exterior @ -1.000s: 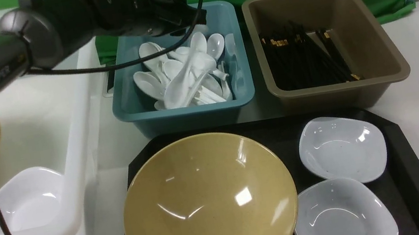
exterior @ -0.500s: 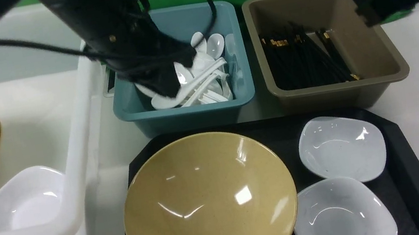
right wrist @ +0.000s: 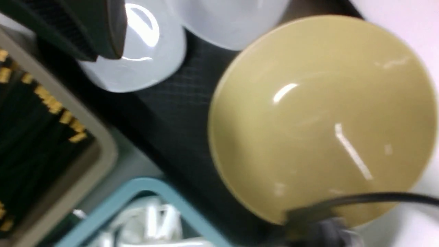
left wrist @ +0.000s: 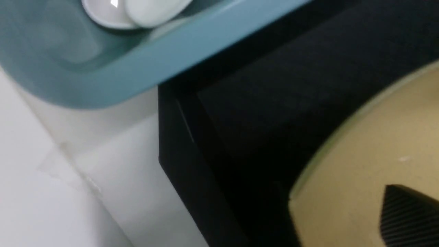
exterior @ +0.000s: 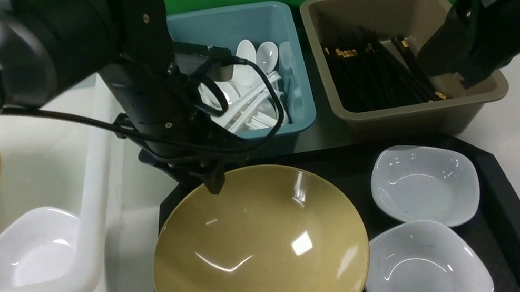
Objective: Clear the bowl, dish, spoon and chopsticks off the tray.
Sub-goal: Use the left arm to grab the yellow noodle bowl on the left, then use the left arm to put the noodle bowl into the large storage box on the left
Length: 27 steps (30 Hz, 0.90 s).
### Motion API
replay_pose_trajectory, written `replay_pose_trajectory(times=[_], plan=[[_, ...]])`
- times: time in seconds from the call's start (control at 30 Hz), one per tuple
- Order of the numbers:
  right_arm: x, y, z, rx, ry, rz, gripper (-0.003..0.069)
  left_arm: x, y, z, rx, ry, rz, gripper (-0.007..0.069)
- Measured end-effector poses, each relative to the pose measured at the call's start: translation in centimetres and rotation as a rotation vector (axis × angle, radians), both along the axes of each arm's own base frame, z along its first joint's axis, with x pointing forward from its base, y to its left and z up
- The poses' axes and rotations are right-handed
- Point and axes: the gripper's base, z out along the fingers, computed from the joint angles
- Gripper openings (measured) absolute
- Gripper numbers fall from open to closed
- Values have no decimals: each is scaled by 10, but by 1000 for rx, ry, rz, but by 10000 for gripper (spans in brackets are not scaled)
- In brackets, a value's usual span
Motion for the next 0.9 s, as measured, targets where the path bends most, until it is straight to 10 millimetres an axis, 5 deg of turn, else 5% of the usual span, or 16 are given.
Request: replay_pose_trajectory(times=[0.17, 0.3, 0.4, 0.57, 0.8, 0.9], plan=[[-2, 1, -12, 1, 38, 12, 20, 11, -4, -29, 27, 26, 5, 591], [-2, 2, -15, 8, 52, 14, 20, 15, -6, -46, 43, 60, 14, 604], [-2, 3, -14, 17, 53, 14, 20, 15, -7, -53, 49, 84, 16, 507], [-2, 3, -14, 11, 44, 24, 20, 10, -5, -48, 61, 124, 20, 223], [-2, 3, -14, 14, 35, 26, 20, 7, -4, -38, 43, 111, 23, 181], [-1, 3, -14, 15, 32, 25, 20, 2, -2, -21, 6, 100, 34, 101]])
